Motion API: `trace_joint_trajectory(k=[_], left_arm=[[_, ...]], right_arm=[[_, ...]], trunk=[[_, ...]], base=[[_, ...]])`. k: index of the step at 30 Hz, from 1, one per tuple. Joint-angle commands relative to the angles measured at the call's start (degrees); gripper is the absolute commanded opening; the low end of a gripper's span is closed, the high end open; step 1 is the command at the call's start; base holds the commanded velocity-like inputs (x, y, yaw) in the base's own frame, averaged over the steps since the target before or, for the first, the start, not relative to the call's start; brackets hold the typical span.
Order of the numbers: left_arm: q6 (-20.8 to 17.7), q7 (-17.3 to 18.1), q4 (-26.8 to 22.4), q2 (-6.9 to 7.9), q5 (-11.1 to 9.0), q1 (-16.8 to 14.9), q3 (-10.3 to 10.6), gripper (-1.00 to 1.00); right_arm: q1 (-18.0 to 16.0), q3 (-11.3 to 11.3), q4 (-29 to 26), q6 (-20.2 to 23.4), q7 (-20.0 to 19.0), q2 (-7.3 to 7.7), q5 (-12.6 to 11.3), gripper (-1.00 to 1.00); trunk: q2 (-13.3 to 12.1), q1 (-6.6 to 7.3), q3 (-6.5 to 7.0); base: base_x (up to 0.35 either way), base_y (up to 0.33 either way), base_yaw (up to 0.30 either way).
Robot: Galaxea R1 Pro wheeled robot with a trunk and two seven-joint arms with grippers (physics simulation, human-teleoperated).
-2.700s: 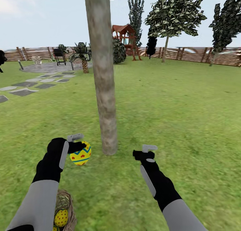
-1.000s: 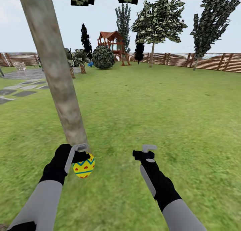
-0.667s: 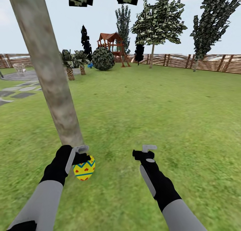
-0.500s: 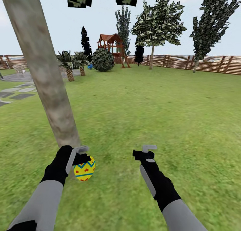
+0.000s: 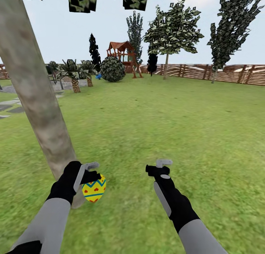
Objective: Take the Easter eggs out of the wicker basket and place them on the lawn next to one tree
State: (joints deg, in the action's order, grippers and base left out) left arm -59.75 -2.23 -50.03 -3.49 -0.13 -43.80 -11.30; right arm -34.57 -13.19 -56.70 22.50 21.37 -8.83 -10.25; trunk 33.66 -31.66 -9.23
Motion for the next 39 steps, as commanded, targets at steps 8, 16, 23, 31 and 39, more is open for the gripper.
trace_joint_trajectory(k=[8,16,23,31,39], left_arm=[[-0.25,-0.39,0.1,-0.11,0.0,-0.06,-0.17,-1.0],[-0.25,-0.48,0.11,-0.11,0.02,-0.06,-0.09,-1.0],[-0.25,-0.49,1.14,-0.16,-0.04,-0.06,0.0,-1.0],[-0.25,-0.49,1.25,-0.12,-0.05,-0.06,0.05,-1.0],[-0.25,-0.49,1.25,-0.11,-0.05,-0.06,0.04,-1.0]], right_arm=[[-0.04,-0.25,-0.07,0.15,0.51,0.04,-0.56,1.0],[0.03,-0.26,-0.07,0.15,0.51,0.04,-0.56,1.0],[0.02,-0.29,-0.07,0.43,0.43,0.07,-0.56,1.0],[0.02,-0.2,-0.07,0.36,0.43,0.07,-0.56,1.0],[0.02,-0.25,-0.07,0.5,0.43,0.06,-0.56,1.0]], trunk=[[0.08,-0.05,0.64],[0.08,-0.05,1.37],[0.08,-0.05,1.76],[0.08,-0.05,1.78],[0.08,-0.05,1.78]], base=[[0.254,-0.229,0.0],[0.255,-0.227,0.0],[0.255,-0.226,0.0],[0.268,-0.194,0.0],[0.324,-0.022,0.0]])
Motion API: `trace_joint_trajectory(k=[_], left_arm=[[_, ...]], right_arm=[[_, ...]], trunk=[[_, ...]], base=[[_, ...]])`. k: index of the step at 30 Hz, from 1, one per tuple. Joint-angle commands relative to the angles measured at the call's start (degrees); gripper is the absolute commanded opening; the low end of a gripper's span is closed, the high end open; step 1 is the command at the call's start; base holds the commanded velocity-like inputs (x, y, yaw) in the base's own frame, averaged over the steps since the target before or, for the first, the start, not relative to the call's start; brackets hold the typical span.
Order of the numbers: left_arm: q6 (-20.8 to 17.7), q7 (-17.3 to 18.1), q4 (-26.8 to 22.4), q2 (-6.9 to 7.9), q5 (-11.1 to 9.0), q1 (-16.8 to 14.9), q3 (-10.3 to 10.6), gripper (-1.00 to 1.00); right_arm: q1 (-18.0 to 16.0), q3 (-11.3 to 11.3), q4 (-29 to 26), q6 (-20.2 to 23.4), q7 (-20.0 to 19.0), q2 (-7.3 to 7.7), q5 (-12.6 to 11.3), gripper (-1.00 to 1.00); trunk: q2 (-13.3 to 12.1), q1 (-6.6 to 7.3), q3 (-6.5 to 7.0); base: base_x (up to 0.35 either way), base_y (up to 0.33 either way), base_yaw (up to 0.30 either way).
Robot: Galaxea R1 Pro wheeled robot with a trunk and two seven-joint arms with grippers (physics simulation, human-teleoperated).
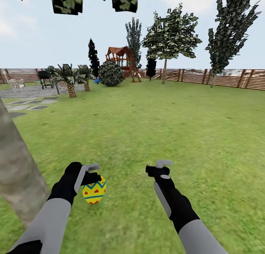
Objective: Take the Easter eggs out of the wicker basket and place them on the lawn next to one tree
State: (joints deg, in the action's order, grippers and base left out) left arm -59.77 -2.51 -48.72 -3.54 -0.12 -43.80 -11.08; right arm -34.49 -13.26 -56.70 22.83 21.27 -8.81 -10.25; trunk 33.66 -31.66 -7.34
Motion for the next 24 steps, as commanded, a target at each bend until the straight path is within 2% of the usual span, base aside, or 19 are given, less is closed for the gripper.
trace_joint_trajectory(k=[1,16,24], left_arm=[[-0.23,-0.22,-0.06,-0.07,-0.05,-0.06,-0.18,-1.0],[-0.23,-0.22,-0.06,-0.07,-0.05,-0.06,-0.19,-1.0],[-0.23,0.09,-0.14,-0.08,-0.51,-0.06,-0.26,-1.0]], right_arm=[[-0.05,-0.18,-0.08,0.19,0.52,0.03,-0.56,1.0],[-0.06,-0.18,-0.08,0.2,0.52,0.04,-0.56,1.0],[-0.05,-0.11,-0.08,0.2,0.52,0.11,-0.56,1.0]], trunk=[[0.09,-0.06,-0.11],[0.09,-0.06,-0.11],[0.09,-0.06,-0.11]], base=[[0.335,-0.002,0.0],[0.321,-0.096,0.0],[0.073,-0.035,0.0]])
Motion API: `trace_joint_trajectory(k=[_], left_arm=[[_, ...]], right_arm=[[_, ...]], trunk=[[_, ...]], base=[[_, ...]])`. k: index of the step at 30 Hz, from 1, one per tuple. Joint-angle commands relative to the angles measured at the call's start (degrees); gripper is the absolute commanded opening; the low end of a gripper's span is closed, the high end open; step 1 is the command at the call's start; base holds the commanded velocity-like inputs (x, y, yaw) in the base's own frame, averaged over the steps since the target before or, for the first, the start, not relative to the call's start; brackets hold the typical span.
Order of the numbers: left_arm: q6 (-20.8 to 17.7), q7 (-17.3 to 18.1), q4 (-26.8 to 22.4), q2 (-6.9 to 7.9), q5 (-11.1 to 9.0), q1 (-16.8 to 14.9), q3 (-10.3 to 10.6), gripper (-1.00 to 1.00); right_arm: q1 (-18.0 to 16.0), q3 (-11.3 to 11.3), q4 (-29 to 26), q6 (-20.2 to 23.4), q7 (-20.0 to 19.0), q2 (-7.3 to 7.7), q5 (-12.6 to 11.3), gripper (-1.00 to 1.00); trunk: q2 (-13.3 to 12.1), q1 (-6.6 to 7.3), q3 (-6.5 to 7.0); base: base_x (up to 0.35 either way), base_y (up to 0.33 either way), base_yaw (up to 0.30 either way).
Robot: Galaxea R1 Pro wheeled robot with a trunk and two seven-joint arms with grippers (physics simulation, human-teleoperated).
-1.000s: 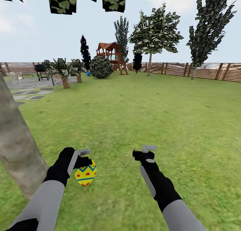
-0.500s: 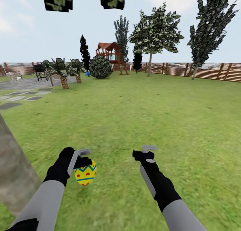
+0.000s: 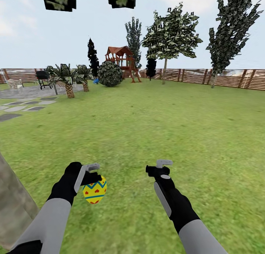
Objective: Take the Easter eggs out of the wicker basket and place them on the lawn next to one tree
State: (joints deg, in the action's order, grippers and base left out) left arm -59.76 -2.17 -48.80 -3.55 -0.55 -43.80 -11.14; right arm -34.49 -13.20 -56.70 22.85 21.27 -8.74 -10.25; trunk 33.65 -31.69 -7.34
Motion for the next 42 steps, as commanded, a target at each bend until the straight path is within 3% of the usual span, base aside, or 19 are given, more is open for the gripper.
trace_joint_trajectory(k=[1,28,42], left_arm=[[-0.24,-0.23,-0.06,-0.09,-0.11,-0.05,-0.19,-1.0],[-0.24,-0.18,-0.02,-0.05,-0.21,-0.05,-0.16,-1.0],[1.56,-0.38,0.16,-0.05,-0.02,-0.05,-0.18,-1.0]], right_arm=[[-0.06,-0.17,-0.07,0.17,0.52,0.04,-0.56,1.0],[-0.06,-0.24,-0.07,0.26,0.52,-0.01,-0.56,1.0],[-0.07,-0.2,-0.07,0.27,0.54,0.01,-0.56,1.0]], trunk=[[0.1,-0.03,-0.11],[10.53,-5.74,-4.78],[16.14,-8.81,-7.29]], base=[[0.006,-0.003,0.0],[0.0,0.0,0.0],[0.0,0.0,0.0]])
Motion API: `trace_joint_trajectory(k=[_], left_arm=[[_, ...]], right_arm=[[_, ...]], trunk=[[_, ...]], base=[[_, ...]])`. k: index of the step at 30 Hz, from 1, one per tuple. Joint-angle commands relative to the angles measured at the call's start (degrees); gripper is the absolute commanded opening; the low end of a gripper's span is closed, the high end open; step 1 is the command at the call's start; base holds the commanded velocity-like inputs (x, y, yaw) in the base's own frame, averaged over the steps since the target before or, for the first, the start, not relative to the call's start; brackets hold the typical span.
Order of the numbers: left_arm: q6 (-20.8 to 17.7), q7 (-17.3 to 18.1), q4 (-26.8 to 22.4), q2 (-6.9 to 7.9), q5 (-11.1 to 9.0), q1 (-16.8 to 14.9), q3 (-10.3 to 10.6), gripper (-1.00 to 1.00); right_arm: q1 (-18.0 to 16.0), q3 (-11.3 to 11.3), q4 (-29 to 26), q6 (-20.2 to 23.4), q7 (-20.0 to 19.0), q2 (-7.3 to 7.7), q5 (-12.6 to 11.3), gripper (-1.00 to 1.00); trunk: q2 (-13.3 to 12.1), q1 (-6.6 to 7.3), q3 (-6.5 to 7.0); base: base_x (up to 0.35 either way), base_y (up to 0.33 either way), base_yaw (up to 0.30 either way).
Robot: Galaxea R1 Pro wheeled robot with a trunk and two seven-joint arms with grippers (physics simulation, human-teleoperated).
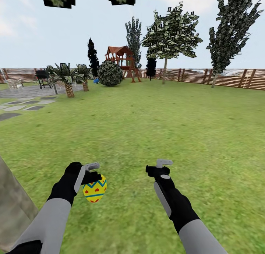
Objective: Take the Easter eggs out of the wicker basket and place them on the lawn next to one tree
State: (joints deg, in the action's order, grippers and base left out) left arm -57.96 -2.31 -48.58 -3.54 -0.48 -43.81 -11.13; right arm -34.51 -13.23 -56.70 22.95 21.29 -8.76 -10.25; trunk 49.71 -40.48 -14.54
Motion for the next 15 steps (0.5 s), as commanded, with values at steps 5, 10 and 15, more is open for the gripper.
trace_joint_trajectory(k=[5,10,15], left_arm=[[-0.2,-0.24,-0.02,-0.07,-0.05,-0.05,-0.15,-1.0],[0.43,-0.24,-0.02,-0.07,0.02,-0.05,-0.13,-1.0],[4.85,-0.24,2.96,-0.07,0.2,-0.1,-0.12,-1.0]], right_arm=[[-0.04,-0.21,-0.08,0.17,0.54,-0.02,-0.56,1.0],[-0.05,-0.21,-0.08,0.17,0.54,-0.02,-0.56,1.0],[-0.04,-0.2,-0.08,0.09,0.53,-0.03,-0.56,1.0]], trunk=[[2.09,-1.11,-0.99],[4.09,-2.21,-1.88],[6.1,-3.31,-2.78]], base=[[0.0,0.0,0.0],[0.0,0.0,0.0],[0.0,0.0,0.0]])
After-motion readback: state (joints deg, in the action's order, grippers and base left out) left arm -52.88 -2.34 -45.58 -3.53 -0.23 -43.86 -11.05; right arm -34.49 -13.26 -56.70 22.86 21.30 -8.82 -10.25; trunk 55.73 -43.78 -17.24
